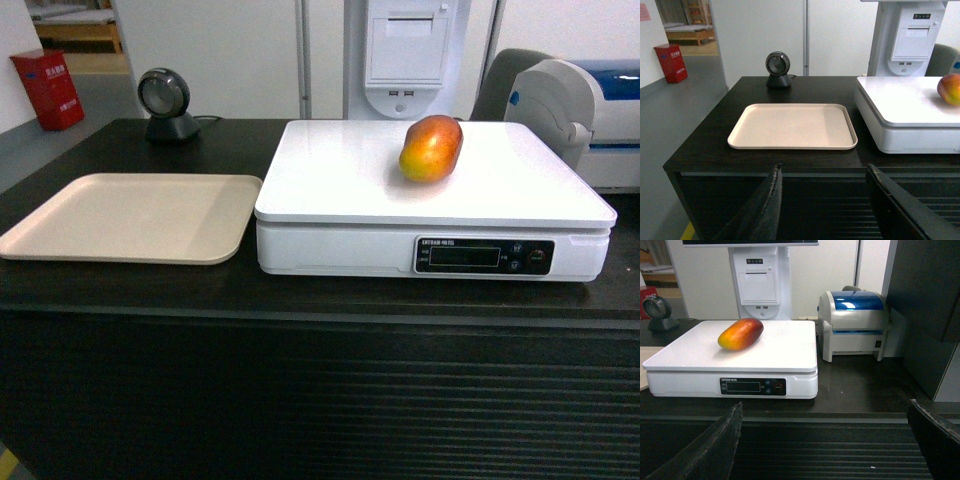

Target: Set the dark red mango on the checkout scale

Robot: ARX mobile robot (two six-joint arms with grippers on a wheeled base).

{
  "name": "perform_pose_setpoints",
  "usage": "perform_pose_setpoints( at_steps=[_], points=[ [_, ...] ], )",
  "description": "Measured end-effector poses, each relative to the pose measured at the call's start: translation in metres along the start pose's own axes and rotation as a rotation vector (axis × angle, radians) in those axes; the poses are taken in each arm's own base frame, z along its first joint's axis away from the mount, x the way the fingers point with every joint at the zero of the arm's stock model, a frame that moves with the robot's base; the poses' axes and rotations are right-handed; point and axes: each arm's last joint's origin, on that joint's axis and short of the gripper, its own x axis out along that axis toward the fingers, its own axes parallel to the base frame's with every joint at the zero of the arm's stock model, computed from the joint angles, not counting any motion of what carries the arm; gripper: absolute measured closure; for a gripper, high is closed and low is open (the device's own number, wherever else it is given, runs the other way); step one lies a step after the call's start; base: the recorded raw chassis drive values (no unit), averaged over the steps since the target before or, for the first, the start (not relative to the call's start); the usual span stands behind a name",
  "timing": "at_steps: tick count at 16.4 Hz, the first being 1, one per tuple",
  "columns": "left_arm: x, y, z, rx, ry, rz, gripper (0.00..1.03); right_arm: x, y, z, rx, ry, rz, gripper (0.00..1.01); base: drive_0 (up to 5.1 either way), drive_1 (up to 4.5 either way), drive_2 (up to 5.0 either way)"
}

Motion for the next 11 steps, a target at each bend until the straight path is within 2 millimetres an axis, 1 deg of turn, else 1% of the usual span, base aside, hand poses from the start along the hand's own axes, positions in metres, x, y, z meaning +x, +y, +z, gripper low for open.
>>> perform_pose_setpoints(
  at_steps=[1,3,4,5,11],
  points=[
    [0.0000,0.0000,0.0000,0.000,0.000,0.000,0.38,0.0000,0.0000,0.0000,0.000,0.000,0.000,0.03,0.0,0.00,0.0],
    [0.0000,0.0000,0.0000,0.000,0.000,0.000,0.13,0.0000,0.0000,0.0000,0.000,0.000,0.000,0.03,0.0,0.00,0.0],
    [0.0000,0.0000,0.0000,0.001,0.000,0.000,0.03,0.0000,0.0000,0.0000,0.000,0.000,0.000,0.03,0.0,0.00,0.0],
    [0.0000,0.0000,0.0000,0.001,0.000,0.000,0.06,0.0000,0.0000,0.0000,0.000,0.000,0.000,0.03,0.0,0.00,0.0],
    [0.0000,0.0000,0.0000,0.001,0.000,0.000,0.05,0.0000,0.0000,0.0000,0.000,0.000,0.000,0.03,0.0,0.00,0.0]
  ],
)
